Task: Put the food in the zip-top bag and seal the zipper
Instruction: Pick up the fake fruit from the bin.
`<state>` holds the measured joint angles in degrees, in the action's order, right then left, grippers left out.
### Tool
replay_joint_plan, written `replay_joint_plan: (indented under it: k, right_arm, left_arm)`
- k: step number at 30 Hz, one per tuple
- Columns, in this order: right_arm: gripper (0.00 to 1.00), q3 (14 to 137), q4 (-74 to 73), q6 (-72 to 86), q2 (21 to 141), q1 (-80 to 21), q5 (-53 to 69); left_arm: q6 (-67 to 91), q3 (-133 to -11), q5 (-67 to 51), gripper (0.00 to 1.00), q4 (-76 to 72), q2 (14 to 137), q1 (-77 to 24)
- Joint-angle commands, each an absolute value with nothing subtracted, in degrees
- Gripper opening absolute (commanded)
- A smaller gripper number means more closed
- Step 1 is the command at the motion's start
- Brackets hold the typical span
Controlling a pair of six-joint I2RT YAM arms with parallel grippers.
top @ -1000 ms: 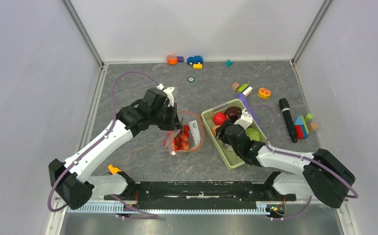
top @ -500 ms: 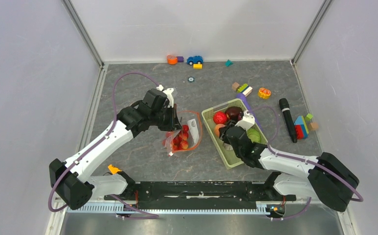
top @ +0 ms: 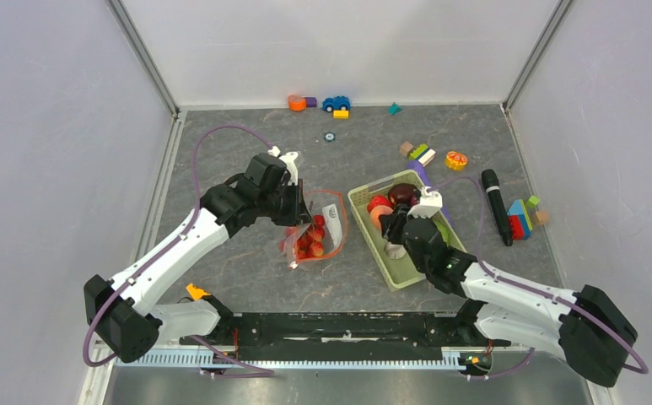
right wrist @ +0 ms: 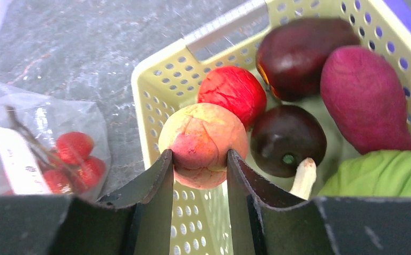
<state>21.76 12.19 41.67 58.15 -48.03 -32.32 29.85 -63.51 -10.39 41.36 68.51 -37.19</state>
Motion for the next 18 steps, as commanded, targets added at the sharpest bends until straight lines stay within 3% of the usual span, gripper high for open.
replay_joint_plan:
  k: [1, 10, 18]
  right_arm:
    - [0.16, 24.2, 16.0, 31.1, 53.6, -48.4, -28.7]
    - [0.16, 27.6, 19.0, 15.8, 49.1, -48.4, -20.6]
    - [0.17, 29.2, 28.5, 11.8, 46.7, -48.5, -0.4]
  left_arm:
    - [28.7, -63.4, -9.5, 0.02, 39.1, 66.5, -36.7]
    - [28.7, -63.4, -9.5, 0.02, 39.1, 66.2, -36.5]
    - [28.8, -63.3, -9.7, 0.02, 39.2, 66.1, -36.3]
